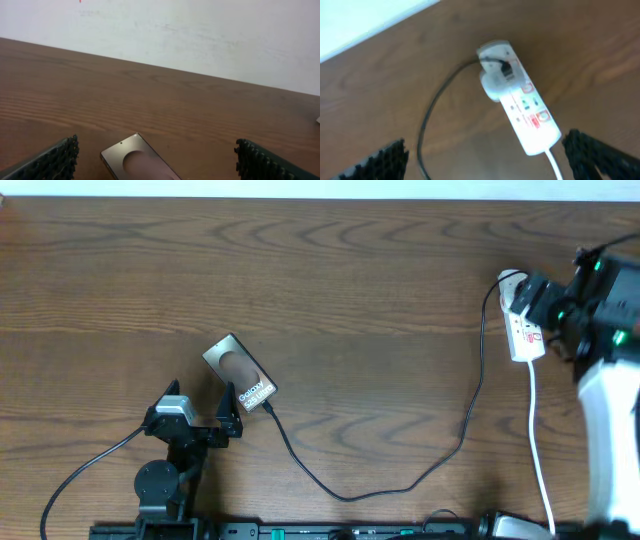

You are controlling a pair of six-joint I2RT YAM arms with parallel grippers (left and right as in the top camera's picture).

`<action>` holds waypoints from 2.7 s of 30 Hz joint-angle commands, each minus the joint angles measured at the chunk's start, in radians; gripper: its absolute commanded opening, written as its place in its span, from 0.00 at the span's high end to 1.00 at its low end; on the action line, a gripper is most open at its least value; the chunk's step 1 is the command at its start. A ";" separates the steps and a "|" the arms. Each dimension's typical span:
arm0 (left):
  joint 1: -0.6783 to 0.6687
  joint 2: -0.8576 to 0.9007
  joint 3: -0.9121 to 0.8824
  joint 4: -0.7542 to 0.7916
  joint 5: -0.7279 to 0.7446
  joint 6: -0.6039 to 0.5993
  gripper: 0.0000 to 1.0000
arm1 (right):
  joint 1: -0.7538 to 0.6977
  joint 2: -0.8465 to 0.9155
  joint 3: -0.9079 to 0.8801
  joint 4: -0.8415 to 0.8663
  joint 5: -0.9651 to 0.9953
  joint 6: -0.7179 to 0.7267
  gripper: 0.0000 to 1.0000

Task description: Plug charger to phone and switch on socket

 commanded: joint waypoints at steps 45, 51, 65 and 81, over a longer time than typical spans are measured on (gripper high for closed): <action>-0.002 -0.006 -0.010 -0.045 0.004 0.011 0.02 | 0.234 -1.326 -1.089 0.418 0.078 -0.184 0.01; -0.002 -0.006 -0.010 -0.045 0.004 0.011 0.02 | 0.234 -1.326 -1.089 0.417 0.078 -0.183 0.01; -0.002 -0.006 -0.010 -0.045 0.004 0.011 0.02 | 0.234 -1.326 -1.089 0.417 0.078 -0.184 0.01; -0.010 -0.007 -0.010 -0.045 0.004 0.010 0.02 | 0.234 -1.326 -1.089 0.417 0.078 -0.184 0.01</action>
